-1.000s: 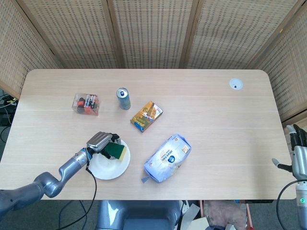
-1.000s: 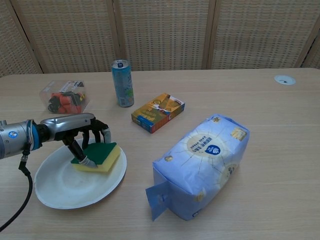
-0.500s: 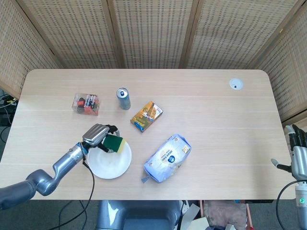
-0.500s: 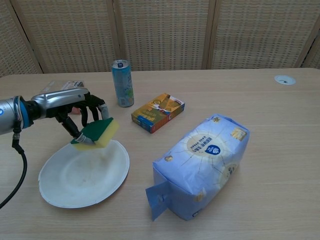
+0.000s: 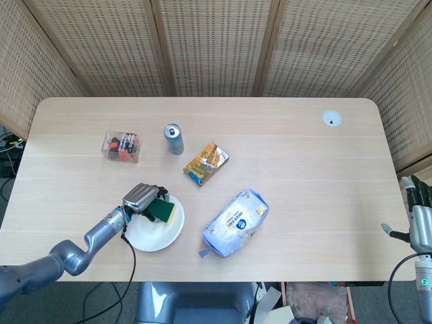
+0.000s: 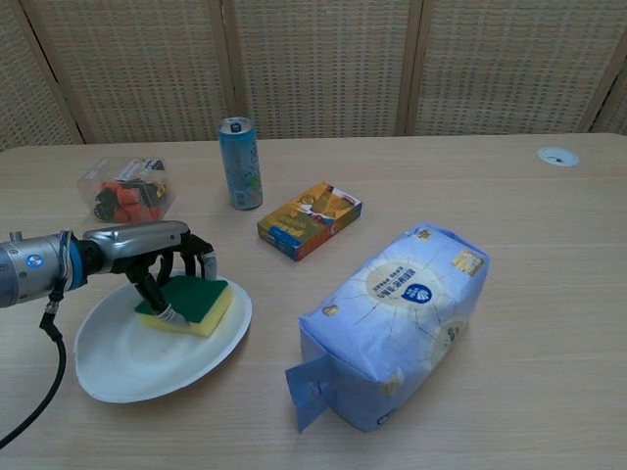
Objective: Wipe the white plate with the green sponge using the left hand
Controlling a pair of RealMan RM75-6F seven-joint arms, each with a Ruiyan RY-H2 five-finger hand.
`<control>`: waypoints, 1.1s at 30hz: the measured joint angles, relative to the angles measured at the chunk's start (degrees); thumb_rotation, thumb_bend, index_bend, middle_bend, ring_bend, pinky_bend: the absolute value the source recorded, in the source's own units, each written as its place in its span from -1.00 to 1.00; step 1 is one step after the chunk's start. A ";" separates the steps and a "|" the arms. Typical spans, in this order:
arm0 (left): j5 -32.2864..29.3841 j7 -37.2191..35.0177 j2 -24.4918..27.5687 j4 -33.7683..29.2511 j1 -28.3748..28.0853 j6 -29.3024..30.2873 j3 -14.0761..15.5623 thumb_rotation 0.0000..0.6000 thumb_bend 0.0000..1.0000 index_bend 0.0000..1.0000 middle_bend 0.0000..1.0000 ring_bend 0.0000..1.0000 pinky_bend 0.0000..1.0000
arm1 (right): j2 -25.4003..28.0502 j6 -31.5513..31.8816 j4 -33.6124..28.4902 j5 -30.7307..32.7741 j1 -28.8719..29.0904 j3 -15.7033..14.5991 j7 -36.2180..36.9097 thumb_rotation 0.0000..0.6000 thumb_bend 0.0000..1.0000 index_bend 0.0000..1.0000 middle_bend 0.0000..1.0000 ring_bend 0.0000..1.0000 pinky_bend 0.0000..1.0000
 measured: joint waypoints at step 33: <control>-0.94 20.31 -0.08 0.00 -1.72 0.83 -1.62 1.00 -1.00 0.07 -0.19 -0.26 -0.09 | 0.38 -0.28 -0.15 -0.04 -0.04 -0.03 0.96 1.00 -1.00 -1.00 -1.00 -1.00 -1.00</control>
